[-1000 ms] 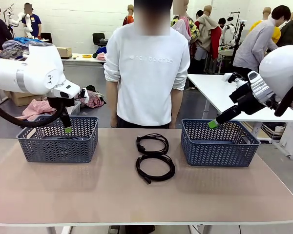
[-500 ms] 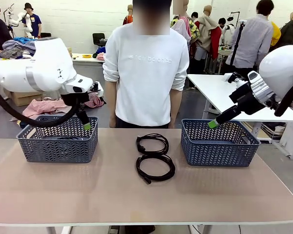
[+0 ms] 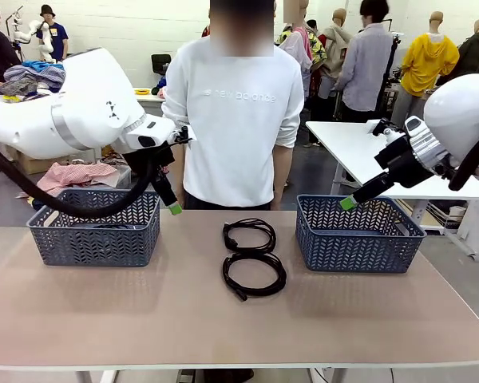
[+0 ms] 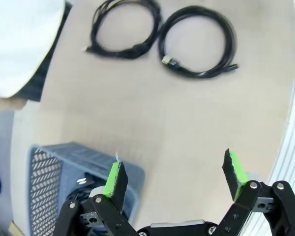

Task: Organize the cables according to human instructions.
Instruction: Pick up a bundle of cables and place it in the basket indicated by the human.

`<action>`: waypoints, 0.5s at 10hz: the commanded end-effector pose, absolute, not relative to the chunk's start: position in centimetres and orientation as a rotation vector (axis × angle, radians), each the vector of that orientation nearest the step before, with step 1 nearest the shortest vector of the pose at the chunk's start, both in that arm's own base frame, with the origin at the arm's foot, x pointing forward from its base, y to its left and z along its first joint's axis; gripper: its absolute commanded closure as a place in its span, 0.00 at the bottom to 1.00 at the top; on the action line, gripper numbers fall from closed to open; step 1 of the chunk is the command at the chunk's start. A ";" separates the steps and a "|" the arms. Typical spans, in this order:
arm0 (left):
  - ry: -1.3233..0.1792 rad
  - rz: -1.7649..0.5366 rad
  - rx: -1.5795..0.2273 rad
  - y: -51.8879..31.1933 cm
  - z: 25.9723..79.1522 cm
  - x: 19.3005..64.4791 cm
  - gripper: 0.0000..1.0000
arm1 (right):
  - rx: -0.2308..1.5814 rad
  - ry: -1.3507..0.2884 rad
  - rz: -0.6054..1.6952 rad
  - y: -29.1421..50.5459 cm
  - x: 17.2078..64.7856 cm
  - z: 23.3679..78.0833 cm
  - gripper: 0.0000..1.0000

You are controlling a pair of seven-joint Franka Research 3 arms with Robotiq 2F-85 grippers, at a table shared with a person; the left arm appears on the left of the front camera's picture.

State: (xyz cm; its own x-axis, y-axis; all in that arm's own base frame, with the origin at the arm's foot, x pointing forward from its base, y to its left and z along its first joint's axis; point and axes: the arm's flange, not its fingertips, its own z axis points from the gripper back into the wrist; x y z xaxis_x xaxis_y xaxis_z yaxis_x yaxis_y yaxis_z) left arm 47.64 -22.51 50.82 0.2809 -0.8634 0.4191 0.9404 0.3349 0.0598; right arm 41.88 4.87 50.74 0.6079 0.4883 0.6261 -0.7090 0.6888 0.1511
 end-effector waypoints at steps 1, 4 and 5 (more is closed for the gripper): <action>-0.429 -1.266 -0.248 -21.8 50.3 45.4 0.00 | 0.432 -0.602 0.717 4.8 42.1 50.8 0.00; -0.404 -1.264 -0.256 -22.1 50.1 43.5 0.00 | 0.432 -0.602 0.717 4.8 42.1 50.8 0.00; -0.408 -1.254 -0.232 -23.0 50.4 44.8 0.00 | 0.432 -0.602 0.717 4.8 42.1 50.8 0.00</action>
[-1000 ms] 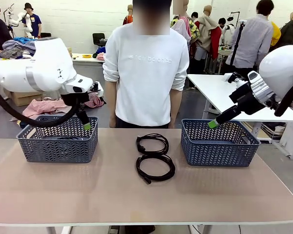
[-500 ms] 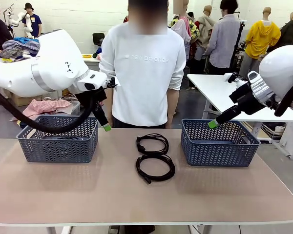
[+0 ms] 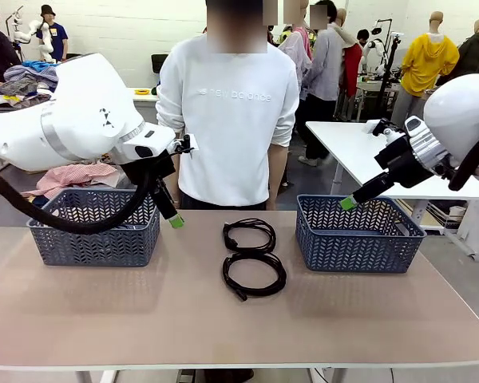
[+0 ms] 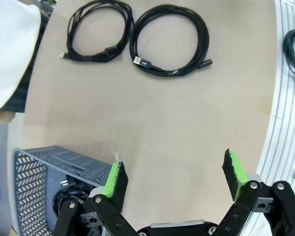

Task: Organize the cables according to human instructions.
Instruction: Pick up a bundle of cables and place it in the basket indicated by the human.

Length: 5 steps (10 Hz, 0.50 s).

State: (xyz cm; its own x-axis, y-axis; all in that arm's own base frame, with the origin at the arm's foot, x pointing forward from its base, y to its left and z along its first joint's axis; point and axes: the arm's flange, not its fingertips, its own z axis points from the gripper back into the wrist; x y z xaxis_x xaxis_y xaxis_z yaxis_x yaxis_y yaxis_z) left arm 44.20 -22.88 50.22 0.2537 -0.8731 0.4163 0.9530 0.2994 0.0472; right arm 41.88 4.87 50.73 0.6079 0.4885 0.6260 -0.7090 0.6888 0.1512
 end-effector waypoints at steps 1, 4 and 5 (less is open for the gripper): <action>-0.408 -1.254 -0.232 -23.0 50.4 44.8 0.00 | 0.432 -0.602 0.717 4.8 42.1 50.8 0.00; -0.408 -1.254 -0.232 -23.0 50.4 44.8 0.00 | 0.432 -0.602 0.717 4.8 42.1 50.8 0.00; -0.408 -1.254 -0.232 -23.0 50.4 44.8 0.00 | 0.432 -0.602 0.717 4.8 42.1 50.8 0.00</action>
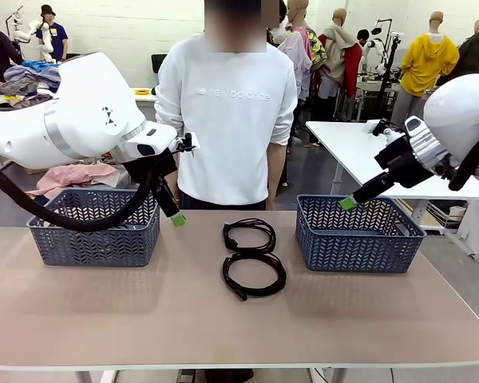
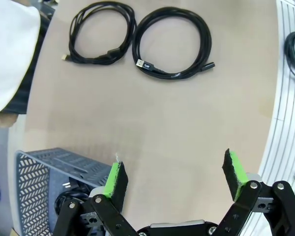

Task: Organize the cables according to human instructions.
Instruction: Pick up a bundle of cables and place it in the basket indicated by the human.

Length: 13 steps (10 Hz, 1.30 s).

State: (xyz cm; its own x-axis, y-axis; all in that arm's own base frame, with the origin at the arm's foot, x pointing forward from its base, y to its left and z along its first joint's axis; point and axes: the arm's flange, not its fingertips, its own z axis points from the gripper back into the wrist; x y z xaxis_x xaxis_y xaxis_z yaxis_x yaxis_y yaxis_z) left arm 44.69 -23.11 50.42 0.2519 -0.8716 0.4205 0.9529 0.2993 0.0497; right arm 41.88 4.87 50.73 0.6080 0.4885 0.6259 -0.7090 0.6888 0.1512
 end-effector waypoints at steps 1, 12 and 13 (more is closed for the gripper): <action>-0.408 -1.254 -0.232 -23.0 50.4 44.8 0.00 | 0.432 -0.602 0.717 4.8 42.1 50.8 0.00; -0.408 -1.254 -0.232 -23.0 50.4 44.8 0.00 | 0.432 -0.602 0.717 4.8 42.1 50.8 0.00; -0.408 -1.254 -0.232 -23.0 50.4 44.8 0.00 | 0.432 -0.602 0.717 4.8 42.1 50.8 0.00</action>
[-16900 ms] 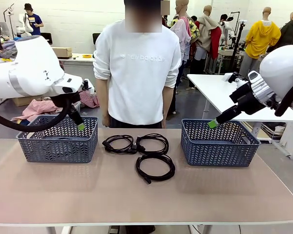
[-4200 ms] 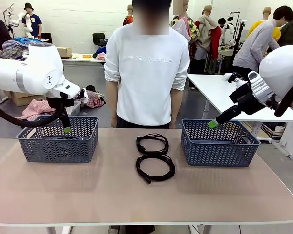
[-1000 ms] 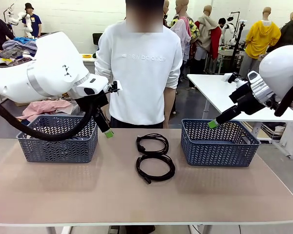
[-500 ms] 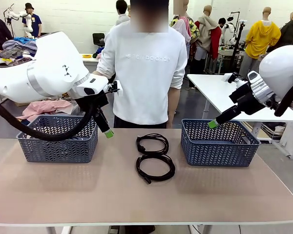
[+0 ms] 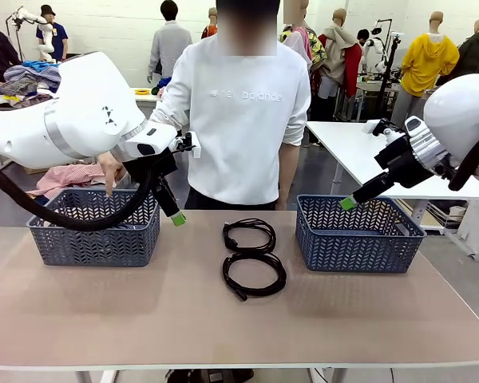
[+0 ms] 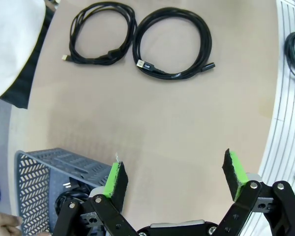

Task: Organize the cables according to human instructions.
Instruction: Pick up a bundle of cables and place it in the basket indicated by the human.

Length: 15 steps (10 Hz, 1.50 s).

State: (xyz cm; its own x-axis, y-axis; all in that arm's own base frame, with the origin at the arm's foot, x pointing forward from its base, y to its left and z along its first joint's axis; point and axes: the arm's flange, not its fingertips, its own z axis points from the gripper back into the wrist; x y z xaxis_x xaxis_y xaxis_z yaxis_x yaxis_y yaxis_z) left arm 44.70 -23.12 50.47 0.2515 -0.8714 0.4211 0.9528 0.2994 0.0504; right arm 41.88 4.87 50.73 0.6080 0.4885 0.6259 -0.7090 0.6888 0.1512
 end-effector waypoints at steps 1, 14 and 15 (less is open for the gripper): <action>-0.408 -1.254 -0.232 -23.0 50.4 44.8 0.00 | 0.432 -0.602 0.717 4.8 42.1 50.8 0.00; -0.294 -1.889 -0.015 -31.8 50.1 46.0 0.00 | 0.432 -0.602 0.717 4.8 42.1 50.8 0.00; -0.287 -1.996 -0.010 -33.6 49.3 46.0 0.00 | 0.432 -0.602 0.717 4.8 42.1 50.8 0.00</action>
State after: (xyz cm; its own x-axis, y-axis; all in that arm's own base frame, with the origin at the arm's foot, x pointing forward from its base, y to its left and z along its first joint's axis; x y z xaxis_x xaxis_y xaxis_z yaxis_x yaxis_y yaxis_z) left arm 44.87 -33.30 49.43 -0.3327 -0.9291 0.1615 0.9355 -0.3036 0.1807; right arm 41.88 4.88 50.73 0.6080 0.4887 0.6258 -0.7090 0.6888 0.1509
